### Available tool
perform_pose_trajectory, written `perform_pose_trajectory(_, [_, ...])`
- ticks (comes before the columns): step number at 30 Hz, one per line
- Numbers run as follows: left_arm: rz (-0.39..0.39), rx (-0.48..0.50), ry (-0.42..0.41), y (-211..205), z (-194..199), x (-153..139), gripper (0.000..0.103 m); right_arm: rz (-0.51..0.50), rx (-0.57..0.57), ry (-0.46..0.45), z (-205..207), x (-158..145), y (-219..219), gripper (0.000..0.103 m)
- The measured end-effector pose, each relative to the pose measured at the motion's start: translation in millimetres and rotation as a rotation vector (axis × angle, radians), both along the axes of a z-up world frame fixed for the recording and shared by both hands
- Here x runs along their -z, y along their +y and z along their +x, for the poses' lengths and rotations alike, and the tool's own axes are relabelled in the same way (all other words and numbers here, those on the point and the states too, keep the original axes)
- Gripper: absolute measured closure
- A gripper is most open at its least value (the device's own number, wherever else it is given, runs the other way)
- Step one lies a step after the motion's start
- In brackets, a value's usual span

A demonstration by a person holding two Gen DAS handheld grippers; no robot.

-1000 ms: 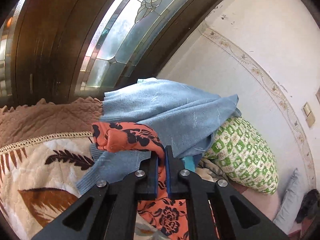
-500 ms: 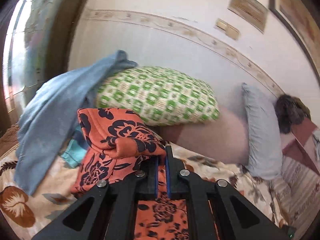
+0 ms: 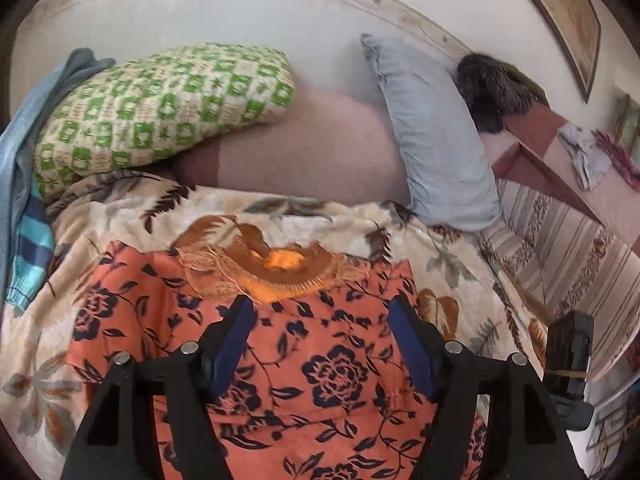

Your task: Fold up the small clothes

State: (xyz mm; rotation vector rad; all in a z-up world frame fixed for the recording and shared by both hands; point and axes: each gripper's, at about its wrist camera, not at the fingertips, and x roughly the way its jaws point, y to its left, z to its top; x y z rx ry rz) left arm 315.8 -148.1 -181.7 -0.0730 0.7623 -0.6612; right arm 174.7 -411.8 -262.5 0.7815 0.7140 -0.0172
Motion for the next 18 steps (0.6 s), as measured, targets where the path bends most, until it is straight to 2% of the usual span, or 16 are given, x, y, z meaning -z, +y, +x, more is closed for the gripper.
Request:
perform_pose_trajectory(1, [0.011, -0.041, -0.015, 13.6, 8.4, -2.5, 0.032, -0.012, -0.008, 0.006, 1.7, 0.9, 2.4, 0.037])
perform_pose_trajectory(3, [0.084, -0.147, -0.039, 38.1, 28.4, -0.4, 0.032, -0.013, -0.025, 0.025, 6.0, 5.2, 6.3, 0.037])
perform_pose_trajectory(5, [0.150, -0.265, -0.018, 68.1, 51.1, 12.2, 0.032, 0.027, -0.016, 0.043, 8.9, 13.8, 4.4, 0.037])
perform_pose_trajectory(9, [0.168, -0.451, 0.124, 131.2, 89.1, 52.6, 0.032, 0.128, -0.003, 0.091, 17.1, 38.2, -4.6, 0.037])
perform_pose_trajectory(12, [0.154, -0.522, 0.212, 161.1, 102.9, 80.0, 0.032, 0.212, -0.006, 0.141, 27.1, 61.0, -7.7, 0.037])
perform_pose_trajectory(14, [0.151, -0.548, 0.256, 171.3, 106.9, 94.8, 0.033, 0.233, -0.006, 0.176, 34.7, 76.5, -6.6, 0.037])
perform_pose_trajectory(16, [0.164, -0.549, 0.267, 172.8, 107.8, 102.4, 0.038, 0.231, 0.003, 0.158, 36.9, 81.1, -5.7, 0.044])
perform_pose_trajectory(18, [0.205, -0.550, 0.272, 169.6, 108.9, 108.4, 0.056, 0.176, -0.028, 0.188, 42.0, 79.5, -0.1, 0.076])
